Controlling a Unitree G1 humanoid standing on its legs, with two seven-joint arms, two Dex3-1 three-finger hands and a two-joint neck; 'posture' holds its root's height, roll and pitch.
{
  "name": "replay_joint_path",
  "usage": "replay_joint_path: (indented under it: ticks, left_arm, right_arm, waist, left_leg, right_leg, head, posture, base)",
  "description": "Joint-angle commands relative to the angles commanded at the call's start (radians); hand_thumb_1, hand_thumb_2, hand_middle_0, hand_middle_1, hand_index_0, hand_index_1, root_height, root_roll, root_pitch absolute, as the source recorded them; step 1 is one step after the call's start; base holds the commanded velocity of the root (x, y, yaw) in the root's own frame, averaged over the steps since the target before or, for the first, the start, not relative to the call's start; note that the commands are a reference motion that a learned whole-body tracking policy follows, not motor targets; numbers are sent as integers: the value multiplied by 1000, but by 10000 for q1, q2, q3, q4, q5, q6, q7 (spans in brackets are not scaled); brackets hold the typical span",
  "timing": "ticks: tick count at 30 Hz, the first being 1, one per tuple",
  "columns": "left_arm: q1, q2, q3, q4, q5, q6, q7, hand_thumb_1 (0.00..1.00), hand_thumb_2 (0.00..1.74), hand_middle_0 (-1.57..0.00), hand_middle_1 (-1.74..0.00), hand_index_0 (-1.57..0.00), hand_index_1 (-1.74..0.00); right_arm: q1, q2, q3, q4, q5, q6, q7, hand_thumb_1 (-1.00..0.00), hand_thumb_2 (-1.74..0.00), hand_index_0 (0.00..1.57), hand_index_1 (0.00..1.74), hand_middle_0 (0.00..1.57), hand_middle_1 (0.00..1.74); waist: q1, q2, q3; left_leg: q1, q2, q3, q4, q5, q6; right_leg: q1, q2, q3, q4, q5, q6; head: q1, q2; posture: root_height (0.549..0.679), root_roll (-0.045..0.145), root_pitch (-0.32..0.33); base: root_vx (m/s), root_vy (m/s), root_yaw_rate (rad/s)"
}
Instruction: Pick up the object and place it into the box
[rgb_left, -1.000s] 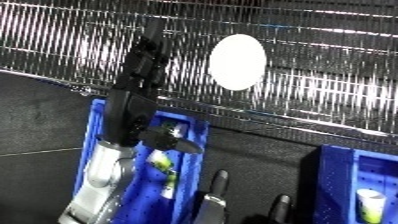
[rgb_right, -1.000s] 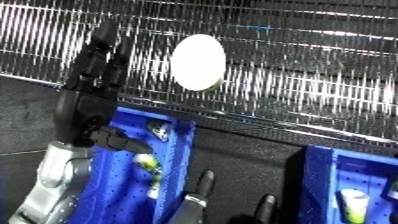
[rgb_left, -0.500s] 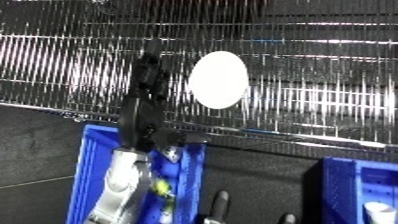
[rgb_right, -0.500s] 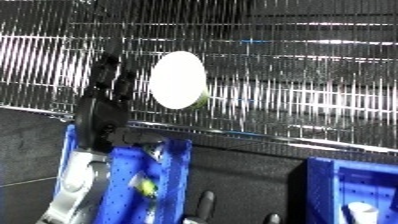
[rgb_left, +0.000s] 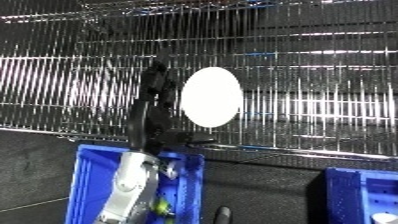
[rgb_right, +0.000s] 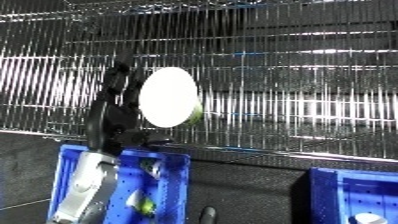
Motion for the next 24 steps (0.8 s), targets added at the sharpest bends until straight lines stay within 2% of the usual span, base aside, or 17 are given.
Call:
replay_joint_path:
  ticks: [9, 16, 24]
  left_arm:
    - [-645, -168, -252, 381, -4, 213, -235, 650, 1131, -1020, -1131, -1020, -1131]
    - [-756, -386, -524, 281, 140, 374, -429, 1000, 1740, -1570, -1740, -1570, -1740]
    - [-690, -398, -599, 244, 301, 539, -300, 1000, 1740, -1570, -1740, -1570, -1740]
  right_arm:
    - [-88, 180, 182, -104, 30, -60, -189, 0, 0, 0, 0, 0, 0]
    - [-176, 298, 183, -104, 32, -126, -305, 0, 0, 0, 0, 0, 0]
    - [-149, 332, 140, -35, 54, -175, -293, 0, 0, 0, 0, 0, 0]
  waist:
    - [-158, -36, 0]
    - [-167, -3, 0]
    - [-124, 62, 0]
  left_leg:
    - [44, 17, 56, -51, -23, -29]
    - [129, 15, 58, -142, 11, -57]
    - [379, 8, 49, -361, 67, -74]
  right_leg:
    - [27, -18, 52, -109, 42, 56]
    - [92, -47, 43, -183, 86, 90]
    - [297, -73, 45, -337, 95, 99]
  head:
    - [-138, 71]
    - [-53, 7]
    - [-109, -39]
  posture:
    - [618, -12, 156]
    - [619, -11, 154]
    - [622, -8, 147]
  base:
    - [-9, 0, -17]
    - [-16, -17, 10]
    - [-18, -13, 8]
